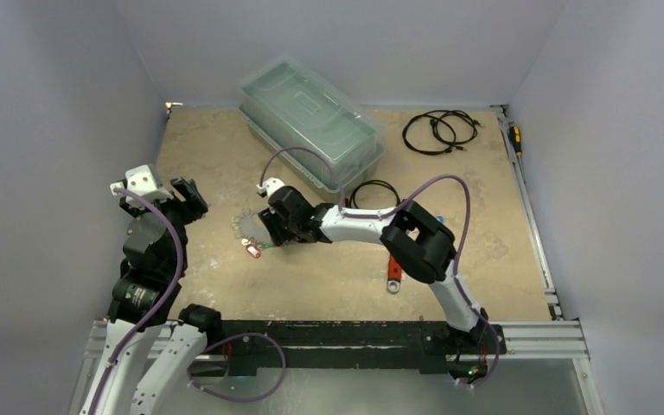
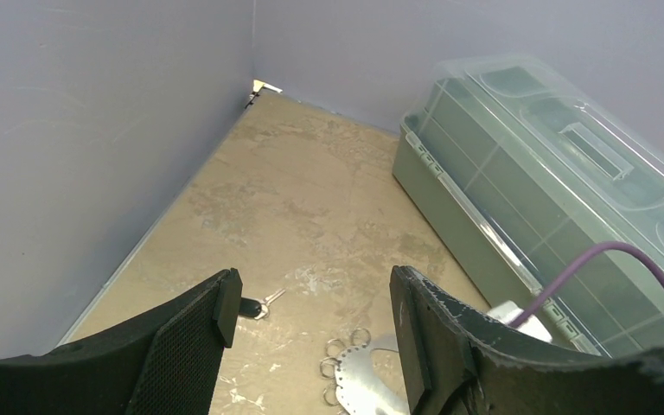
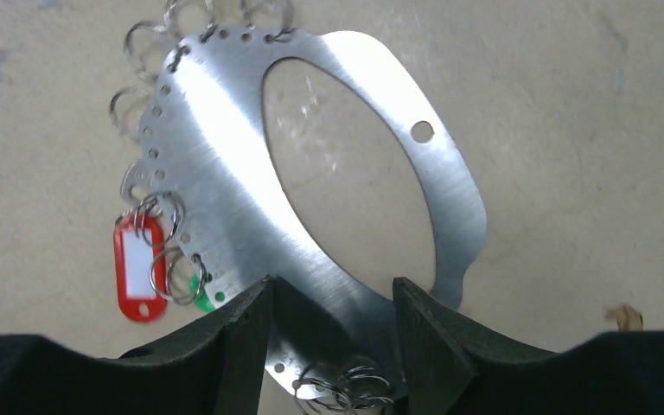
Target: Put the keys on the keyring
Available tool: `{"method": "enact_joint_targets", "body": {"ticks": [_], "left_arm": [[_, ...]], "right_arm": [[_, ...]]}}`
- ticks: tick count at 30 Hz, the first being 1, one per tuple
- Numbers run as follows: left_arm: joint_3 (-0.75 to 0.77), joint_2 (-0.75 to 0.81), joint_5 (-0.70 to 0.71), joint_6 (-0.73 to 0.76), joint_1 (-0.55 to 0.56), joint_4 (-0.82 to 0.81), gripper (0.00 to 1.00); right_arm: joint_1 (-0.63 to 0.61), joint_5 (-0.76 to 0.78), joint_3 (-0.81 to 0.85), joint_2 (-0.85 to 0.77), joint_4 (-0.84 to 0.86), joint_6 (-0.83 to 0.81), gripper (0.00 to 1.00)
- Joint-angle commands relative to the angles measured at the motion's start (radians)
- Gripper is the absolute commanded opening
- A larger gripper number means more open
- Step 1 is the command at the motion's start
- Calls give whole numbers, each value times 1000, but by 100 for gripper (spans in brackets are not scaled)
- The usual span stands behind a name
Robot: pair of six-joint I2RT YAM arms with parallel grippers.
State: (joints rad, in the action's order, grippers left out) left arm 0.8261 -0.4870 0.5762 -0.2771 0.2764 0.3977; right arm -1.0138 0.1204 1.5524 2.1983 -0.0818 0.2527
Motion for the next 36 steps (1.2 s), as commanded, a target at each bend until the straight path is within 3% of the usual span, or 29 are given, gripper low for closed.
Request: {"method": "enact_joint_targets", "body": {"ticks": [1, 11, 25, 29, 36], "left_arm": [[2, -9, -9, 3, 6, -26, 65], [1, -6, -8, 3, 14, -25, 65], [1, -15, 6, 7, 17, -22, 65], [0, -9, 12, 9, 17, -23, 65], [0, -13, 14, 11, 17, -23, 65]], "right_arm": [[-3, 27, -182, -77, -75, -3, 56], [-31, -31, -474, -294, -43, 66, 55], [-63, -57, -604, -575, 78, 49, 55], [-63, -129, -620, -584, 105, 33, 56], [-63, -403, -621, -547, 154, -13, 56]]}}
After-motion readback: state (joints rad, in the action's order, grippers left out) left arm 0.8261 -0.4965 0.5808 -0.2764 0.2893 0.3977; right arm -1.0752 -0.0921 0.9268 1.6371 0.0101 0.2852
